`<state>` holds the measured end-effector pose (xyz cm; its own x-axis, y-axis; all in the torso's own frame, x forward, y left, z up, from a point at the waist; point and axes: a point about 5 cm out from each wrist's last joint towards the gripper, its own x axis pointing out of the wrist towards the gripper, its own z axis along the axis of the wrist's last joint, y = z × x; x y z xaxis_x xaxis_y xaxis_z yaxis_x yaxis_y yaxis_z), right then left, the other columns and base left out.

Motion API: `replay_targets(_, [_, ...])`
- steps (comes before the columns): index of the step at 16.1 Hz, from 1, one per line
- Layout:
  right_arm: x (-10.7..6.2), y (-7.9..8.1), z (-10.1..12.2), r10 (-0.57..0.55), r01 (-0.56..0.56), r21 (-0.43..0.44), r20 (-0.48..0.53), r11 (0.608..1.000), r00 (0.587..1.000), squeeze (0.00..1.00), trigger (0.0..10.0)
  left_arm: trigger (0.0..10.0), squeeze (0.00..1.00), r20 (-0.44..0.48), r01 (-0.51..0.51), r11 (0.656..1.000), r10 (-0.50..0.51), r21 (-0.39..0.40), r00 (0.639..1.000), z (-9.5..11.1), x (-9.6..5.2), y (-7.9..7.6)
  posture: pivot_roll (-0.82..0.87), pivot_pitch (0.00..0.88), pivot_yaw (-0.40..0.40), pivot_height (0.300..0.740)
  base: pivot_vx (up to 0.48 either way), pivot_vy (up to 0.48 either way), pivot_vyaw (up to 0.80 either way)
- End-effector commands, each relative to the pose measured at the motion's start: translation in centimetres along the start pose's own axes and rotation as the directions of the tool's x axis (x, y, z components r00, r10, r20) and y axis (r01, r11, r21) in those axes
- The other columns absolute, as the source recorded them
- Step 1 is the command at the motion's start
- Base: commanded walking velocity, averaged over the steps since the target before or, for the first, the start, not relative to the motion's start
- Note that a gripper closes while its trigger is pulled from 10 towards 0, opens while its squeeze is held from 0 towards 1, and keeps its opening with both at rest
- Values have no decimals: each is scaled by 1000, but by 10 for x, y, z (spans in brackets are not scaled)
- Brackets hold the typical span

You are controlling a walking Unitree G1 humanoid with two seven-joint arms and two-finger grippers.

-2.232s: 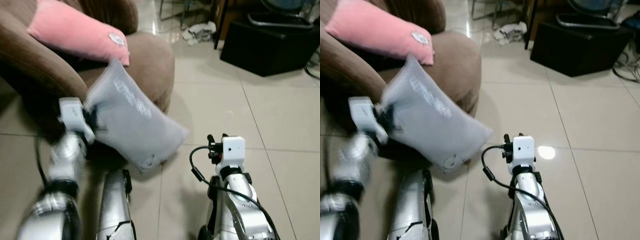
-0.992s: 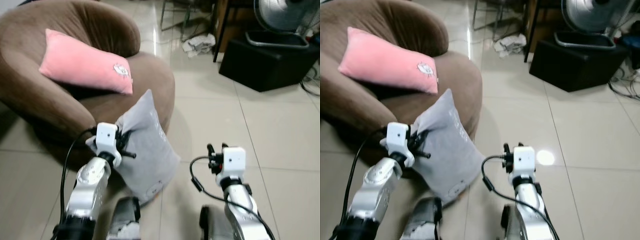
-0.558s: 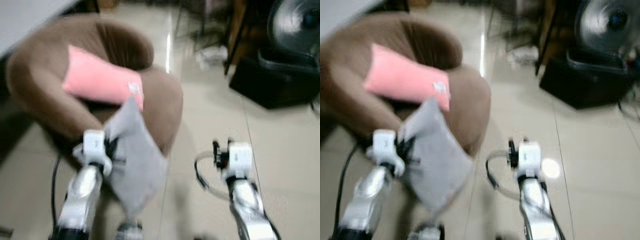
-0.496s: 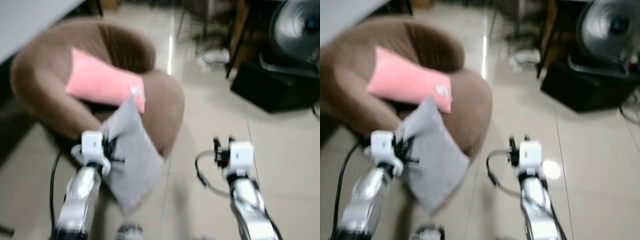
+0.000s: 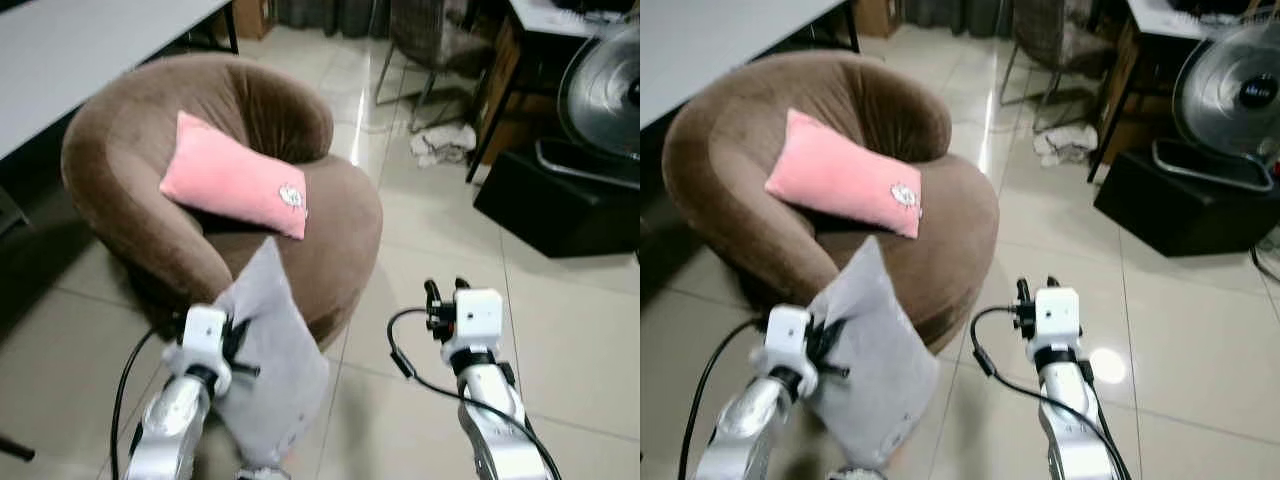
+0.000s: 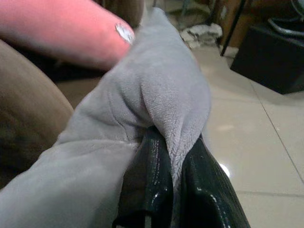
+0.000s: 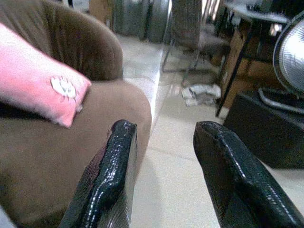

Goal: Move the pillow to the sofa from floor

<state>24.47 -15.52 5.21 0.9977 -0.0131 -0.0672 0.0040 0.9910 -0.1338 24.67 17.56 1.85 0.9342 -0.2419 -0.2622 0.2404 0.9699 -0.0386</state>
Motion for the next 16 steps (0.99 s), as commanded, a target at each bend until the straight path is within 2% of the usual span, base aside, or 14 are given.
replay_targets(1, [1,-2,-7,-14,14,-11,-42,1000,999,0,10000,0,0,101,-6,999,1,47,995,24,10,2,46,0,13,740,0,0,0])
replay_targets(4, [-6,7,-17,42,-44,-20,-73,999,996,0,10000,0,0,149,-31,998,21,62,989,47,27,13,40,0,13,740,101,0,0])
replay_targets(7, [-10,14,-21,58,-60,-15,-81,998,995,0,10000,0,0,151,-18,996,4,92,989,50,29,9,32,0,20,740,0,0,0])
replay_targets(9, [-12,17,-22,64,-65,-14,-83,998,995,0,10000,0,0,142,-6,995,-8,100,990,51,34,5,31,0,26,740,287,-383,0])
replay_targets(16, [-14,23,-23,85,-86,-5,-82,996,993,0,10000,0,0,113,-59,991,46,122,993,52,37,8,38,0,29,740,333,-340,0])
